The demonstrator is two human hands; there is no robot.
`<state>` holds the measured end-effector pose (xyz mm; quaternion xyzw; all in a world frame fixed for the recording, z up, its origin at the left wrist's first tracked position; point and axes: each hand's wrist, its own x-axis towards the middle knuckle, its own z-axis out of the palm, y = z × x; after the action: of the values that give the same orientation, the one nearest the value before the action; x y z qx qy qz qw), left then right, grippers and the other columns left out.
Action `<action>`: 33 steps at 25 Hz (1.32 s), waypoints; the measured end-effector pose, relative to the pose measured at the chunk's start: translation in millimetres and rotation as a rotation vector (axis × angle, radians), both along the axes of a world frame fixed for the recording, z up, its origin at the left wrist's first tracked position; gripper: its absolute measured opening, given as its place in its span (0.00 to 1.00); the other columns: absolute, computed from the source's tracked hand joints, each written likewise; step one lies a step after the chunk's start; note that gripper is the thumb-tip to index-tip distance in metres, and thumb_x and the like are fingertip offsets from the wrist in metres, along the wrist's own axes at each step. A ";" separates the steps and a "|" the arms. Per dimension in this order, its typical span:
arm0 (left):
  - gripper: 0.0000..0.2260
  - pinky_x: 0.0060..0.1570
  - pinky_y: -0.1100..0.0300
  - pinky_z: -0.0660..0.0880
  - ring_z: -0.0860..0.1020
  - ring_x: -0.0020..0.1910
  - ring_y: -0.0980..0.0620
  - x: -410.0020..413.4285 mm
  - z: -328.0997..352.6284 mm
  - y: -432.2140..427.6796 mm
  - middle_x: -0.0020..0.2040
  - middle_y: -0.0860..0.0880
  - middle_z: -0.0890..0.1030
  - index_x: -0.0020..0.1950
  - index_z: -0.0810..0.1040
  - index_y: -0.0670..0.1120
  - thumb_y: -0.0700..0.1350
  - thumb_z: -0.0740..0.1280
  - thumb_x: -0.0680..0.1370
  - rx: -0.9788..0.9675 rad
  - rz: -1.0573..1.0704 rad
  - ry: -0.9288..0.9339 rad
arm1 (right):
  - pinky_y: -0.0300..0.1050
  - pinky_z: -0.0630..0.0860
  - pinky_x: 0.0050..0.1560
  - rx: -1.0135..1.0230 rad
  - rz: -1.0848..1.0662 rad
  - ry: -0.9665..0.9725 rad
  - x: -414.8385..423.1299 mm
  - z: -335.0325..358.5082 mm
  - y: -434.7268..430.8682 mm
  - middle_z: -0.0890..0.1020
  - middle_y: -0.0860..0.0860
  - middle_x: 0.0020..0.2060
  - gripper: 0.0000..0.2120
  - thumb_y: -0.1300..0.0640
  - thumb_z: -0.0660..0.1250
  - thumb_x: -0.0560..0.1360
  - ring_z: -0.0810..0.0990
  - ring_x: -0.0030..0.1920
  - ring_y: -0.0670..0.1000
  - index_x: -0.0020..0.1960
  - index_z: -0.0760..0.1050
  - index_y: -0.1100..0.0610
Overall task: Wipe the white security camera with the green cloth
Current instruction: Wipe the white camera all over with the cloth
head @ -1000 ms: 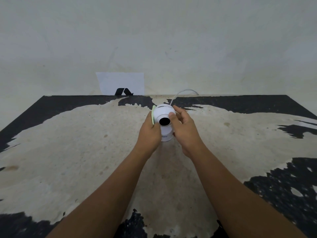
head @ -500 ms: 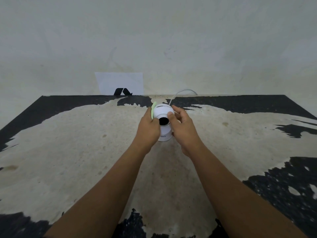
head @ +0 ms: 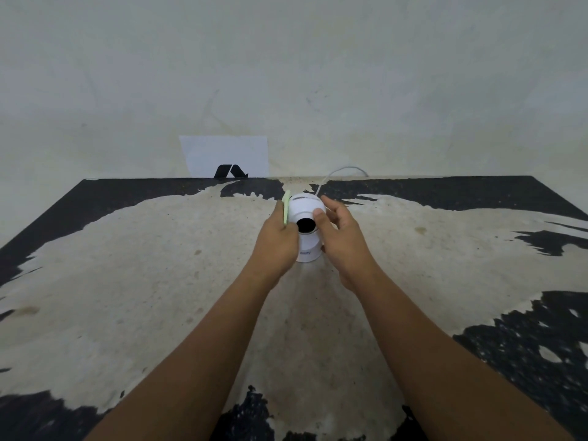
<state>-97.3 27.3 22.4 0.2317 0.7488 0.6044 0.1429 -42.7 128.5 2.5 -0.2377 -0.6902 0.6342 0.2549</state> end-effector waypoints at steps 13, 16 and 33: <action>0.17 0.40 0.59 0.71 0.76 0.43 0.48 4.8 19.6 -59.6 0.47 0.44 0.83 0.50 0.82 0.48 0.34 0.56 0.77 -0.283 -0.302 -0.071 | 0.41 0.65 0.65 0.271 0.038 -0.051 19.9 34.7 6.1 0.75 0.45 0.65 0.19 0.48 0.56 0.81 0.71 0.67 0.45 0.69 0.71 0.52; 0.14 0.40 0.60 0.74 0.78 0.43 0.51 2.5 47.2 -53.5 0.48 0.45 0.83 0.51 0.80 0.49 0.33 0.60 0.76 -0.131 -0.267 0.030 | 0.31 0.70 0.54 0.256 0.261 0.013 35.8 70.6 6.0 0.79 0.36 0.51 0.16 0.43 0.60 0.77 0.77 0.53 0.34 0.60 0.78 0.48; 0.38 0.57 0.56 0.65 0.69 0.60 0.51 -38.6 -21.9 -13.9 0.61 0.55 0.71 0.70 0.62 0.53 0.49 0.78 0.65 -0.250 -0.140 0.208 | 0.47 0.72 0.47 1.029 0.132 -0.226 -17.8 74.0 34.4 0.82 0.54 0.44 0.08 0.56 0.63 0.76 0.79 0.45 0.55 0.49 0.78 0.57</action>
<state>-135.8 13.4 0.6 0.3248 0.8110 0.4678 0.1339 -60.6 163.0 76.5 -0.1046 -0.9488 0.1986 0.2222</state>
